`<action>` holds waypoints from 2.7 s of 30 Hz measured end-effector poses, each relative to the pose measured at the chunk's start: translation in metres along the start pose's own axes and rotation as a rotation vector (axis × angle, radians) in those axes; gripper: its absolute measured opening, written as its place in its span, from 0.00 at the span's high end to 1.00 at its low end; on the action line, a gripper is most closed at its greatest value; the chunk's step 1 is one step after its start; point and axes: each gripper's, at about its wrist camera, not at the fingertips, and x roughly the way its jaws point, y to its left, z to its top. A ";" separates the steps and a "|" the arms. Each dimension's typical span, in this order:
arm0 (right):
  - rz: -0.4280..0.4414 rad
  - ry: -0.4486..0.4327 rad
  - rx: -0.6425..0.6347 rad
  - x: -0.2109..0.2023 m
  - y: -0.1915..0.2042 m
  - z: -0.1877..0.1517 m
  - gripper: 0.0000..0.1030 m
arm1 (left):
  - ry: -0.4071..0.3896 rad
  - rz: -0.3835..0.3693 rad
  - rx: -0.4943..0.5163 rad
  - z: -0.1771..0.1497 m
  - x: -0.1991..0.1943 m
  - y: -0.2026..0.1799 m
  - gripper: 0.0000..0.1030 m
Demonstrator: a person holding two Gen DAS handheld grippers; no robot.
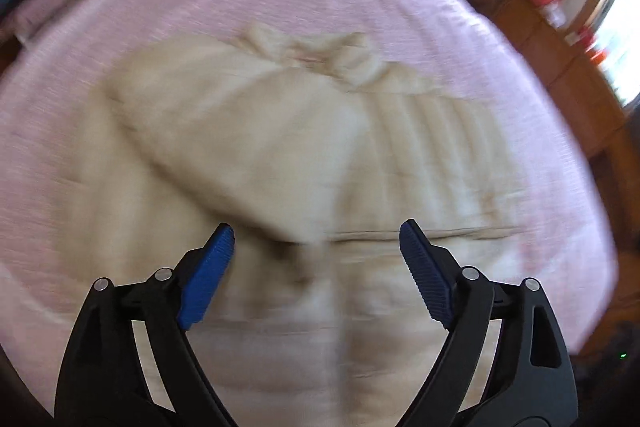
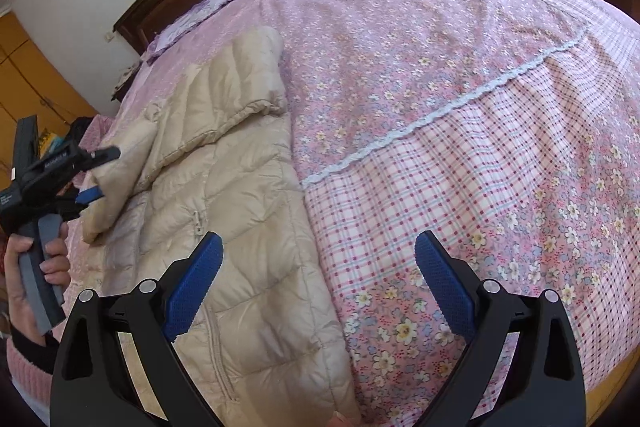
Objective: Fold large clothes
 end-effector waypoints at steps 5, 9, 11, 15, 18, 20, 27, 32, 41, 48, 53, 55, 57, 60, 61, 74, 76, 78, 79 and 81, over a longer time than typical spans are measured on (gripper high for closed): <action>-0.005 0.028 -0.004 0.005 0.007 -0.002 0.10 | -0.011 0.056 -0.012 -0.003 -0.009 0.022 0.18; -0.020 0.025 -0.051 0.002 0.023 -0.001 0.10 | -0.037 0.047 -0.038 -0.011 -0.027 0.049 0.18; -0.022 0.028 -0.079 0.002 0.033 -0.001 0.10 | -0.059 0.055 -0.047 -0.018 -0.036 0.060 0.18; -0.021 0.049 -0.160 0.008 0.062 0.001 0.10 | -0.076 0.063 -0.081 -0.036 -0.053 0.090 0.17; -0.001 0.079 -0.211 0.015 0.086 0.003 0.10 | -0.067 0.068 -0.123 -0.050 -0.058 0.116 0.17; 0.016 0.096 -0.257 0.020 0.106 0.003 0.10 | -0.057 0.082 -0.148 -0.057 -0.058 0.131 0.17; 0.058 0.124 -0.427 0.036 0.183 0.003 0.10 | -0.040 0.092 -0.244 -0.079 -0.059 0.180 0.17; 0.071 0.148 -0.491 0.055 0.225 0.009 0.10 | -0.038 0.094 -0.273 -0.091 -0.062 0.200 0.17; 0.083 0.164 -0.563 0.106 0.306 0.025 0.10 | -0.011 0.087 -0.318 -0.110 -0.052 0.223 0.17; 0.045 0.144 -0.621 0.143 0.355 0.040 0.10 | -0.012 0.080 -0.332 -0.120 -0.051 0.231 0.17; 0.016 0.145 -0.650 0.172 0.384 0.050 0.10 | -0.013 0.071 -0.341 -0.125 -0.052 0.235 0.17; 0.009 0.149 -0.653 0.180 0.388 0.052 0.10 | -0.012 0.069 -0.344 -0.127 -0.052 0.237 0.17; -0.013 0.169 -0.664 0.197 0.395 0.052 0.13 | -0.011 0.064 -0.346 -0.128 -0.052 0.237 0.17; -0.042 0.207 -0.660 0.217 0.394 0.053 0.48 | -0.014 0.063 -0.342 -0.129 -0.053 0.237 0.17; -0.029 0.216 -0.654 0.219 0.391 0.054 0.59 | -0.015 0.062 -0.338 -0.128 -0.054 0.237 0.17; 0.070 -0.022 -0.691 0.107 0.350 0.111 0.95 | -0.103 0.010 -0.179 -0.063 -0.072 0.182 0.17; 0.068 -0.056 -0.670 0.090 0.332 0.123 0.95 | -0.099 -0.001 -0.147 -0.053 -0.066 0.167 0.17; 0.057 -0.088 -0.639 0.074 0.306 0.135 0.95 | -0.092 -0.013 -0.130 -0.046 -0.059 0.155 0.17; 0.055 -0.094 -0.624 0.070 0.294 0.137 0.95 | -0.090 -0.016 -0.123 -0.045 -0.055 0.148 0.17; 0.043 -0.104 -0.590 0.064 0.265 0.140 0.95 | -0.084 -0.018 -0.109 -0.040 -0.046 0.135 0.17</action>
